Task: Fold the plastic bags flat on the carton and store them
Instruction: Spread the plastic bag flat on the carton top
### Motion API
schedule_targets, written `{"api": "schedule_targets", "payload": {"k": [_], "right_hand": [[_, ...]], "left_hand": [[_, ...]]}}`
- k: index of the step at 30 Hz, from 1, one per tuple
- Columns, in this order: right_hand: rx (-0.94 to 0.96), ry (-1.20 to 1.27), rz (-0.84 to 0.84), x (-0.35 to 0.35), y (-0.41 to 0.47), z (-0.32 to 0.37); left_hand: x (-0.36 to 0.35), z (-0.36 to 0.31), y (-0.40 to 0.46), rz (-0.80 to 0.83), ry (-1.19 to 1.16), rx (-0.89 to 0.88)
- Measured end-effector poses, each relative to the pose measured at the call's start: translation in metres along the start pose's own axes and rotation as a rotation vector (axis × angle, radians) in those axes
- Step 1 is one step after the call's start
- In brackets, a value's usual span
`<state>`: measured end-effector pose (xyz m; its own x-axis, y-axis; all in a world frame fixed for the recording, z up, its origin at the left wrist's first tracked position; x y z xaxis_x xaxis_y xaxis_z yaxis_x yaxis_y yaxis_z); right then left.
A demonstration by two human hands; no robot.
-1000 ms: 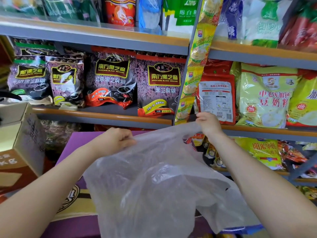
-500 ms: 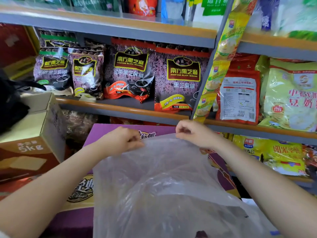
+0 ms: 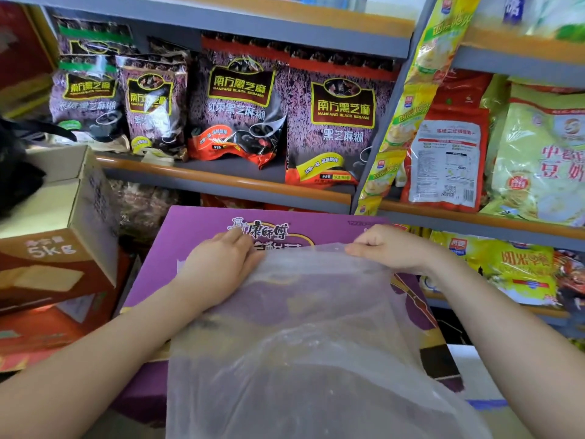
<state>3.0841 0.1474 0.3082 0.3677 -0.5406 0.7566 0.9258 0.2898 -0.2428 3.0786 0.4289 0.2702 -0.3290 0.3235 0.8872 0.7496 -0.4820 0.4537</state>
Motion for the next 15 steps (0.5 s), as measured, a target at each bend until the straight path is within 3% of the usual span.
{"api": "schedule_targets", "payload": {"k": [4,9,15], "right_hand": [[0.033,-0.315,-0.140,0.005,-0.002,-0.009],[0.151,-0.360,-0.388,-0.003,0.006,-0.007],[0.120,-0.133,-0.174,0.007,0.013,-0.003]], "left_hand": [[0.000,0.003,0.001,-0.017,0.184,-0.003],[0.000,-0.001,-0.002,0.005,0.295,0.083],[0.015,0.009,0.015,0.083,0.314,0.194]]}}
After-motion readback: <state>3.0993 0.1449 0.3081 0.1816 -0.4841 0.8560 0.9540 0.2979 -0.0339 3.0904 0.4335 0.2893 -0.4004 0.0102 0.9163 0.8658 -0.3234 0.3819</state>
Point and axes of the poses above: each hand's wrist, its own y-axis towards the middle knuckle, its own x-axis out of the back of the hand, z = x × y, the point moved 1 cm from there along y, towards the middle knuckle, and after that the axes turned 4 degrees about -z, right-handed, at the moved point
